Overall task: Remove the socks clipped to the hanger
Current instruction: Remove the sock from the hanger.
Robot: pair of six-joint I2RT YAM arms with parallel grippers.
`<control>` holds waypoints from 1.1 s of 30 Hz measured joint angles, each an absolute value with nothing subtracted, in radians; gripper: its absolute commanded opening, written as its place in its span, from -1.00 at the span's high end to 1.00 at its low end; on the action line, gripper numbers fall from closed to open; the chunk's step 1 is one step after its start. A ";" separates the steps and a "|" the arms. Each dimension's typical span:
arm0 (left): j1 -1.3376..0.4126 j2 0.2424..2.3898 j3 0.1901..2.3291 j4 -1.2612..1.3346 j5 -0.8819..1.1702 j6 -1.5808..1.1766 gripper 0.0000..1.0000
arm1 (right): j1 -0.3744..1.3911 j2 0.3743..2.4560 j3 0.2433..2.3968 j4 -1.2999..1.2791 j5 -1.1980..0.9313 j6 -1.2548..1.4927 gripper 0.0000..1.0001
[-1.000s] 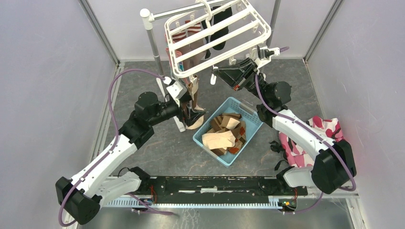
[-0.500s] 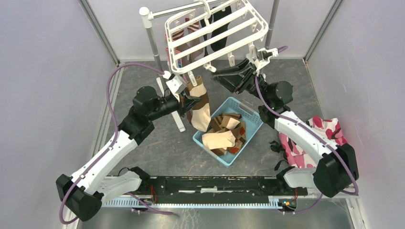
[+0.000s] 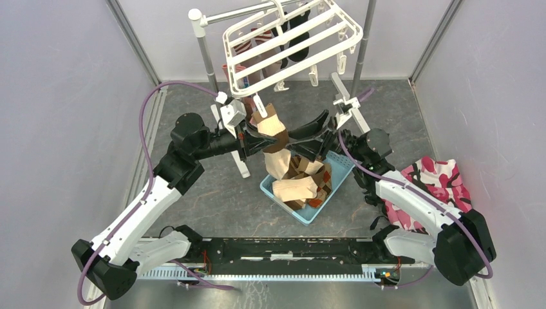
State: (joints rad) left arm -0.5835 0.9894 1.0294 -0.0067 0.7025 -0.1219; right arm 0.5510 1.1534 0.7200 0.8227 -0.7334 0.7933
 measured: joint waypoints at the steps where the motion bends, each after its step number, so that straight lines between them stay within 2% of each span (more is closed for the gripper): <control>1: -0.583 0.989 1.030 -0.005 0.710 -0.137 0.96 | 0.560 1.153 0.715 0.812 -0.733 0.778 -0.36; 3: -0.584 0.989 1.032 -0.003 0.714 -0.164 0.96 | 0.578 1.154 0.714 0.805 -0.731 0.752 -0.30; 5: -0.584 0.989 1.033 0.000 0.714 -0.193 0.96 | 0.599 1.157 0.715 0.807 -0.728 0.731 -0.15; 7: -0.584 0.989 1.034 0.002 0.712 -0.219 0.96 | 0.620 1.169 0.718 0.811 -0.723 0.719 0.17; 9: -0.584 0.988 1.035 0.002 0.709 -0.240 0.96 | 0.646 1.191 0.718 0.832 -0.721 0.718 0.62; 11: -0.584 0.986 1.036 0.002 0.699 -0.265 0.85 | 0.667 1.215 0.717 0.859 -0.720 0.730 0.92; 12: -0.584 0.985 1.036 0.001 0.688 -0.274 0.61 | 0.673 1.224 0.717 0.871 -0.719 0.739 1.00; 17: -0.583 0.974 1.043 -0.013 0.608 -0.313 -0.32 | 0.680 1.226 0.702 0.908 -0.714 0.770 1.00; 21: -0.576 0.968 1.058 -0.024 0.520 -0.350 -0.67 | 0.680 1.223 0.702 0.921 -0.715 0.798 1.00; 23: -0.570 0.970 1.075 -0.029 0.488 -0.360 -0.93 | 0.680 1.222 0.702 0.927 -0.719 0.813 1.00; 25: -0.566 0.975 1.099 -0.029 0.459 -0.374 -0.99 | 0.680 1.222 0.701 0.933 -0.723 0.829 1.00; 33: -0.532 1.005 1.151 -0.024 0.418 -0.405 -1.00 | 0.680 1.222 0.695 0.988 -0.754 0.898 1.00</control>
